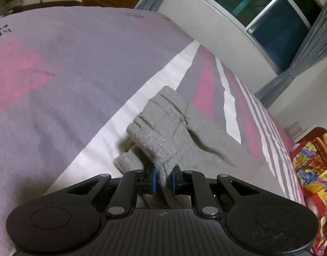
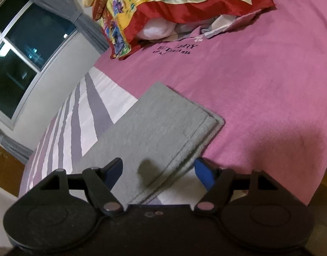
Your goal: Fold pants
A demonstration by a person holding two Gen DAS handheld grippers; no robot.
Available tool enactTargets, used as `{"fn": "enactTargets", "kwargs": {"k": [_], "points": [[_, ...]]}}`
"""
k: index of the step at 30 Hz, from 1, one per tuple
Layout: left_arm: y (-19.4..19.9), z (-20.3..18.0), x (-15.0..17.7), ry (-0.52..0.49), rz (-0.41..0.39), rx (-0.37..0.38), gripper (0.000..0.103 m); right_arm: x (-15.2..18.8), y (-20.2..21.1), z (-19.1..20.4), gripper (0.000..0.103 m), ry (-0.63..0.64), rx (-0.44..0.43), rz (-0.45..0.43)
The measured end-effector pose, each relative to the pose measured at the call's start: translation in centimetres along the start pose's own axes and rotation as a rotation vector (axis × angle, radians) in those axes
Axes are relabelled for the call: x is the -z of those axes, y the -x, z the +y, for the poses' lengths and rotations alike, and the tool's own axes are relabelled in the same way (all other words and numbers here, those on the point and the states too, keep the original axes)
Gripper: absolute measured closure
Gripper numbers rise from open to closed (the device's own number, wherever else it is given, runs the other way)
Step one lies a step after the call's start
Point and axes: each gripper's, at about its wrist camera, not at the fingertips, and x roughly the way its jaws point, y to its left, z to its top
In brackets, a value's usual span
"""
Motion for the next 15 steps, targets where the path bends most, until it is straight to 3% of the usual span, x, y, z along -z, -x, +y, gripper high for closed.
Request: {"fn": "enactTargets", "kwargs": {"k": [2,3,7,11,15], "points": [[0.0,0.2,0.0,0.009,0.01,0.007,0.089,-0.4,-0.3,-0.2,0.065,-0.03,0.026,0.002],[-0.1,0.3,-0.3,0.011,0.014,0.009,0.089,-0.7,-0.6,-0.4,0.094,-0.04,0.036,0.018],[-0.4,0.2,-0.7,0.01,0.022,0.008,0.089,-1.1,-0.2,-0.5,0.094,-0.027,0.009,0.014],[-0.5,0.2,-1.0,0.003,0.021,0.006,0.089,-1.1,1.5,0.4,0.095,0.04,-0.053,-0.087],[-0.5,0.2,-1.1,0.002,0.024,0.006,0.088,-1.2,0.8,1.6,0.095,0.162,-0.006,-0.13]]}}
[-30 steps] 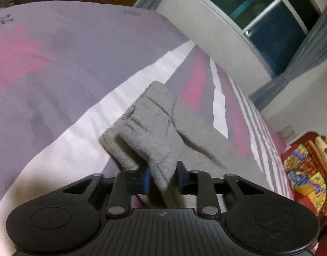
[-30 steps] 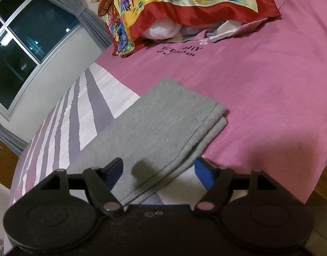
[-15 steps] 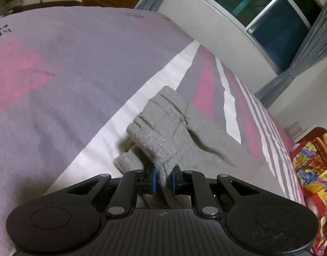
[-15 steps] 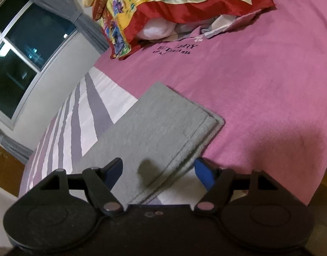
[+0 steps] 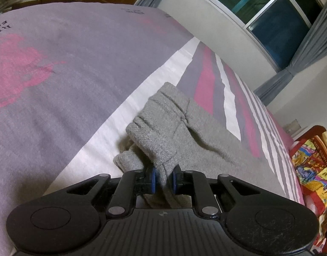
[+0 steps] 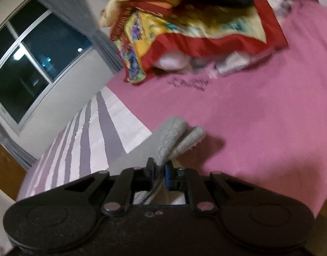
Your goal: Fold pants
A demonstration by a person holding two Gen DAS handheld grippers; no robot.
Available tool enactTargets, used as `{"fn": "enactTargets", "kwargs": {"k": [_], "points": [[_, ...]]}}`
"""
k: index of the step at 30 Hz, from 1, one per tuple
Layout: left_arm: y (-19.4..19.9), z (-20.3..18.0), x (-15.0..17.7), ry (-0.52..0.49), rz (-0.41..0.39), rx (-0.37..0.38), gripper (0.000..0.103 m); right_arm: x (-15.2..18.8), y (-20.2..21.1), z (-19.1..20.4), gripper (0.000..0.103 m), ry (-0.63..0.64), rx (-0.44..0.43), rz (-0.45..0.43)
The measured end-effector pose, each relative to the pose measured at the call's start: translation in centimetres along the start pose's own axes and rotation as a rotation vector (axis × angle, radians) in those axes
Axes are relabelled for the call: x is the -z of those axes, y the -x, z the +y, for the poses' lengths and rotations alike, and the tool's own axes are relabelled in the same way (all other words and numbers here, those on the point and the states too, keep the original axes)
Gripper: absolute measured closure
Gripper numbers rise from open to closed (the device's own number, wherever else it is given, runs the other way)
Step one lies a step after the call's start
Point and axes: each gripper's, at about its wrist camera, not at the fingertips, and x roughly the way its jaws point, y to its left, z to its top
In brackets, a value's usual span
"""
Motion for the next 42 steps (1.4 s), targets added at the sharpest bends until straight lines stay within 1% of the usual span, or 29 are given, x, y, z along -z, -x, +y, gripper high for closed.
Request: {"fn": "enactTargets", "kwargs": {"k": [2,4,5,7,8,9,10,11,13,16,21,23,24,25,26,28,29,30,31,32,33,34,35,36,37,38,39,40,42], "points": [[0.1,0.0,0.0,0.0,0.001,-0.003,0.088,0.1,-1.2,0.2,0.095,0.044,0.03,0.034],[0.1,-0.1,0.1,-0.005,0.001,-0.002,0.088,-0.1,-1.7,0.0,0.093,0.041,0.027,0.081],[0.1,-0.1,0.1,-0.006,0.001,-0.001,0.088,-0.4,-1.8,-0.4,0.09,0.009,0.04,0.106],[-0.1,0.1,0.2,0.003,-0.004,0.004,0.088,-0.4,-1.3,-1.3,0.072,-0.047,0.089,0.126],[-0.1,0.2,0.3,0.013,-0.007,0.007,0.088,-0.2,-0.6,-1.8,0.069,-0.069,0.094,0.111],[-0.2,0.3,0.4,0.023,-0.011,0.01,0.088,-0.1,0.4,-2.5,0.072,-0.104,0.081,0.078],[-0.2,0.4,0.5,0.03,-0.012,0.012,0.088,0.1,1.6,-3.3,0.08,-0.144,0.051,0.035],[-0.3,0.5,0.5,0.035,-0.013,0.014,0.088,0.2,2.1,-3.7,0.083,-0.168,0.025,0.016],[-0.4,0.5,0.5,0.032,-0.009,0.013,0.088,0.4,2.4,-4.3,0.084,-0.208,-0.031,0.032],[-0.5,0.4,0.4,0.026,-0.002,0.01,0.088,0.4,1.7,-4.6,0.084,-0.246,-0.065,0.069],[-0.4,0.5,0.4,0.031,-0.005,0.014,0.088,0.1,0.3,-3.7,0.085,-0.245,-0.061,0.083],[-0.4,0.6,0.4,0.032,-0.005,0.016,0.088,-0.1,-0.6,-3.5,0.086,-0.233,-0.014,0.12],[-0.5,0.6,0.3,0.032,-0.003,0.017,0.088,-0.2,-1.1,-3.4,0.092,-0.235,0.006,0.144],[-0.5,0.5,0.3,0.026,-0.004,0.014,0.088,-0.3,-1.0,-3.0,0.097,-0.218,0.009,0.131],[-0.3,0.1,0.3,0.001,-0.013,0.005,0.088,-0.6,-0.3,-2.4,0.097,-0.176,-0.004,0.09],[0.6,-1.1,0.5,-0.081,-0.06,0.002,0.088,-1.0,1.4,-1.3,0.098,-0.118,-0.051,-0.013],[0.6,-1.3,0.6,-0.102,-0.059,-0.014,0.088,-1.0,1.5,-1.1,0.098,-0.097,-0.037,-0.031],[0.2,-1.3,0.8,-0.12,-0.039,-0.04,0.088,-1.0,0.6,-1.2,0.098,-0.082,0.009,0.005],[-0.2,-1.3,1.1,-0.134,-0.024,-0.052,0.088,-0.7,-0.9,-1.7,0.097,-0.088,0.063,0.082],[-0.1,-1.2,1.0,-0.134,-0.024,-0.049,0.088,-0.4,-2.2,-2.2,0.098,-0.097,0.09,0.161],[0.3,-1.0,0.9,-0.117,-0.022,-0.03,0.088,-0.3,-2.5,-2.5,0.098,-0.106,0.079,0.175],[0.8,-0.6,0.7,-0.102,-0.021,-0.009,0.082,-0.5,-1.9,-2.3,0.09,-0.101,0.077,0.151],[1.4,-0.1,0.7,-0.091,-0.029,-0.004,0.076,-0.6,-0.9,-2.0,0.085,-0.09,0.077,0.109],[2.6,0.4,0.7,-0.076,-0.049,-0.031,0.065,-0.7,0.4,-1.4,0.071,-0.052,0.102,0.053],[3.7,0.7,0.9,-0.066,-0.08,-0.077,0.04,-0.6,1.5,-0.7,0.07,-0.007,0.128,0.006],[5.1,0.5,1.4,-0.072,-0.144,-0.136,0.038,-0.5,2.1,-0.1,0.071,0.028,0.119,-0.01],[6.2,-0.3,1.9,-0.109,-0.185,-0.131,0.038,-0.3,2.5,0.7,0.075,0.07,0.071,0.001],[6.3,-1.6,2.3,-0.164,-0.171,-0.094,0.038,0.4,2.4,2.5,0.075,0.138,0.008,0.033],[5.4,-5.9,3.7,-0.312,-0.155,-0.057,0.038,2.5,1.4,6.6,0.075,0.294,-0.083,0.092]]}}
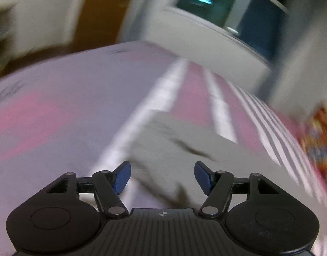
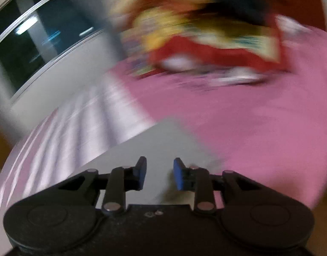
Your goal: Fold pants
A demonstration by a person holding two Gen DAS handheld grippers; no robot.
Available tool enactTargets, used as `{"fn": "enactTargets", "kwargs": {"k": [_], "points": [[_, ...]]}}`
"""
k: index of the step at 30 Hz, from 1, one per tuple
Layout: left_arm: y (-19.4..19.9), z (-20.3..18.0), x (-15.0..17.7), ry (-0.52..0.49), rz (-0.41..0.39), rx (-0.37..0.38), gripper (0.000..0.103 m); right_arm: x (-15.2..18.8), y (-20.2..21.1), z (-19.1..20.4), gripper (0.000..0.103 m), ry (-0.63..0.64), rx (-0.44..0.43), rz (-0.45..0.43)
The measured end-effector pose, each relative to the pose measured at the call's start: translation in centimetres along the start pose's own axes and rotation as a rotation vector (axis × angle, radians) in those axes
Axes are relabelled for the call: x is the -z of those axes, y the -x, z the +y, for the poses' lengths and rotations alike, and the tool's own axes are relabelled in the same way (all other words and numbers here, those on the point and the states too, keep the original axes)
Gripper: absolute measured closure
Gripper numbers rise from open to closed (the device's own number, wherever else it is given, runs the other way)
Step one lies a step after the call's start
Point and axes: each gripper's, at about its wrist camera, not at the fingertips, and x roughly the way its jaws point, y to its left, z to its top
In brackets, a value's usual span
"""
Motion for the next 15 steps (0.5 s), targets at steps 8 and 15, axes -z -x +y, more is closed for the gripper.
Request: {"fn": "enactTargets", "kwargs": {"k": [8,15], "points": [[-9.5,-17.5,6.1,-0.309,0.215,0.181,0.035,6.8,-9.0,17.8,0.075,0.388,-0.277,0.267],[-9.0,-16.1,3.3,-0.265,0.132,0.151,0.033,4.7,-9.4,20.3,0.072,0.353,-0.291,0.233]]}}
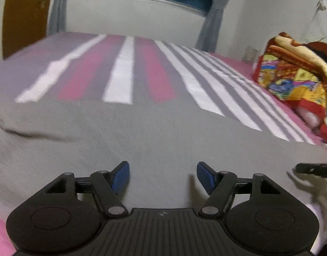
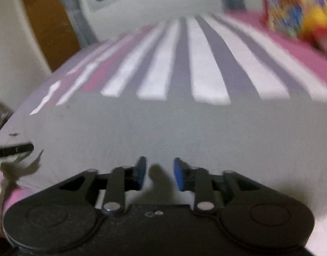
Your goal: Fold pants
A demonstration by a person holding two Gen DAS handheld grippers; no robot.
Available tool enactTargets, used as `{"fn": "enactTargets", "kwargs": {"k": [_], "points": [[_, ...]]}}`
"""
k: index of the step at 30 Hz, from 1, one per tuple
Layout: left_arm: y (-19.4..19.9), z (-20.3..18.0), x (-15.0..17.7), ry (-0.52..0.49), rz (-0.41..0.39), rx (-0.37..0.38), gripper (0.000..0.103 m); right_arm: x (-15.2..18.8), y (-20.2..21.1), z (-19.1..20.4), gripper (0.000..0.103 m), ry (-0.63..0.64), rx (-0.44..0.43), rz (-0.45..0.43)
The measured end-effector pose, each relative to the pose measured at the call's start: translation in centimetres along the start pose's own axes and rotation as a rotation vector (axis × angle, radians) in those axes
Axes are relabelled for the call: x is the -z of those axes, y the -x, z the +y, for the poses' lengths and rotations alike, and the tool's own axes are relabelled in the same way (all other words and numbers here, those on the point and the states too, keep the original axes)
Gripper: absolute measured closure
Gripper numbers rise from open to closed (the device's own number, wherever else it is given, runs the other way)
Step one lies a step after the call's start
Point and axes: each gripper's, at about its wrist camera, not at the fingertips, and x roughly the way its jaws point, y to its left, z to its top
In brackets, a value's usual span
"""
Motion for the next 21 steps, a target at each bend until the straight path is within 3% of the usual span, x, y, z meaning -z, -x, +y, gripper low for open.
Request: {"fn": "enactTargets", "kwargs": {"k": [2,4,5,6,8,10,12,14,16,18,20,21], "points": [[-1.2,1.2,-0.6,0.014,0.037,-0.041,0.033,-1.3,-1.7,2.1,0.072,0.024,-0.05,0.012],[-3.1,2.6,-0.3,0.04,0.13,-0.048,0.033,-2.5,-4.4,4.6,0.074,0.062,-0.12,0.041],[-3.3,2.9,-0.2,0.034,0.13,-0.038,0.033,-2.8,-5.8,5.8,0.075,0.086,-0.117,0.079],[-3.2,2.9,-0.4,0.038,0.142,-0.031,0.033,-3.1,-8.3,7.0,0.075,0.128,-0.059,0.146],[-2.3,3.3,-1.8,0.071,0.103,0.006,0.033,-4.4,-10.0,8.4,0.073,0.153,-0.013,0.162],[-1.3,4.3,-3.2,0.078,0.017,0.03,0.033,-6.4,-9.8,9.3,0.075,0.104,-0.101,0.111],[-2.5,5.4,-4.5,0.081,0.023,0.005,0.033,-8.0,-10.5,11.3,0.072,0.107,-0.178,0.065],[-4.6,7.1,-4.8,0.109,0.078,0.001,0.033,-9.1,-12.9,13.3,0.073,0.092,-0.253,0.083],[-7.4,8.5,-4.3,0.124,0.146,0.002,0.033,-9.1,-15.9,13.6,0.07,0.054,-0.273,0.143],[-7.9,9.0,-4.0,0.109,0.138,0.024,0.033,-8.2,-18.5,12.6,0.075,0.018,-0.255,0.197],[-6.8,9.4,-4.4,0.15,0.123,0.036,0.033,-8.0,-18.1,10.2,0.086,-0.063,-0.291,0.195],[-5.9,9.5,-4.1,0.149,0.1,0.039,0.033,-7.9,-16.5,8.8,0.083,-0.12,-0.295,0.189]]}}
